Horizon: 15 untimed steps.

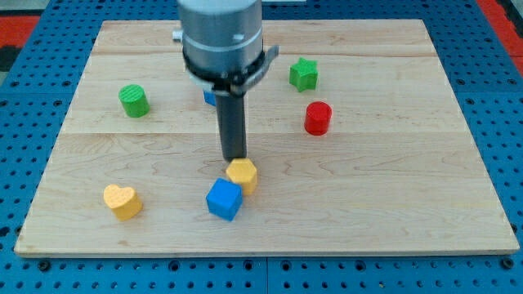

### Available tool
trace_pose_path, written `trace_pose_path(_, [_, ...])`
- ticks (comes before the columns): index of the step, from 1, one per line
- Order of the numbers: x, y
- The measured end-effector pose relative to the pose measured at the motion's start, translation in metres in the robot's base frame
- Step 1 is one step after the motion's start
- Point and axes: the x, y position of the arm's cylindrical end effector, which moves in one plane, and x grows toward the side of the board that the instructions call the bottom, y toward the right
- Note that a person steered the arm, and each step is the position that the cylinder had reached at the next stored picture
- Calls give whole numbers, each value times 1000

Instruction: Move the red circle towards right of blue cube horizontal

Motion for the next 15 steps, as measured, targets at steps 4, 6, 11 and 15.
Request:
trace_pose_path(4, [-117,95])
trace_pose_path(6, [-55,91])
trace_pose_path(11, [41,191])
trace_pose_path(15, [72,147])
